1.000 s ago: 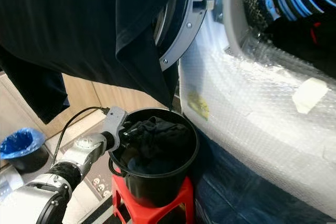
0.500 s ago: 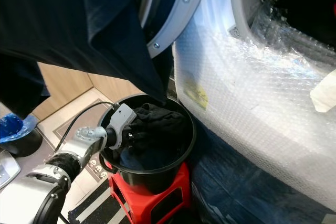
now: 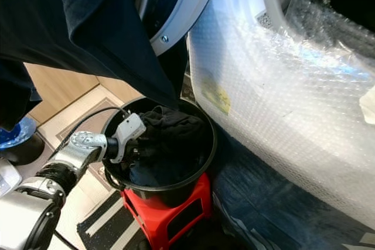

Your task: Clothes washing

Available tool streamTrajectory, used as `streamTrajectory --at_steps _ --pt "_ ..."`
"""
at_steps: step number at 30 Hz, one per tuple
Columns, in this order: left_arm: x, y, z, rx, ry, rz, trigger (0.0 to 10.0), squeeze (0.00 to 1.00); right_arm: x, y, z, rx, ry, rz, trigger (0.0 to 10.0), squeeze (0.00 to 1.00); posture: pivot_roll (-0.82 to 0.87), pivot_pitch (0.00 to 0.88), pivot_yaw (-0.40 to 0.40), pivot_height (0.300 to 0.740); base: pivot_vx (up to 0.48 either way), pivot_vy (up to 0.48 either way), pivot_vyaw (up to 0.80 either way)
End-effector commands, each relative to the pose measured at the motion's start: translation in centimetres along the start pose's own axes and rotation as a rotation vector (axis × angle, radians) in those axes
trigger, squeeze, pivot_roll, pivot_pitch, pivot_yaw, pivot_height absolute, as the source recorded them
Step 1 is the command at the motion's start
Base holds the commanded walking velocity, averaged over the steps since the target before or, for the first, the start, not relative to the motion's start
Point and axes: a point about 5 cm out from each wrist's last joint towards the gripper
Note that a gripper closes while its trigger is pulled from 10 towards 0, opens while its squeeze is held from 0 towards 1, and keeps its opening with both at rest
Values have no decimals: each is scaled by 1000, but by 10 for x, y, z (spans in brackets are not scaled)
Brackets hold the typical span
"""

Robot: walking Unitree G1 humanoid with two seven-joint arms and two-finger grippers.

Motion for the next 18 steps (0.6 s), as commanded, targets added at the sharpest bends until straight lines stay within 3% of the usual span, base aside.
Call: streamTrajectory --at_steps 1,2,3,5,18 --pt "0 5 -14 82 -36 -6 7804 0 10 13 -19 78 -34 30 10000 0 -220 326 23 740 0 0 0" --pt "0 5 -16 92 -47 -1 7804 0 10 13 -18 79 -34 30 10000 0 -220 326 23 740 0 0 0" --pt "2 7 -17 107 -48 17 431 0 10 14 -18 79 -34 30 10000 0 -220 329 22 740 0 0 0" --pt "2 9 -17 123 -72 9 0 0 10 15 -17 79 -36 29 10000 0 -222 330 23 740 0 0 0" --pt "14 19 -6 121 -193 112 0 0 12 16 -16 81 -49 30 10000 0 -222 333 25 740 0 0 0"
Point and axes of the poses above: a point about 5 cm out from each wrist's last joint towards the gripper, its own y axis pointing back from the gripper into the wrist, its own z axis along the axis of the wrist's last joint, x = y × z, and after that the axes turned 6 degrees about y, right-handed
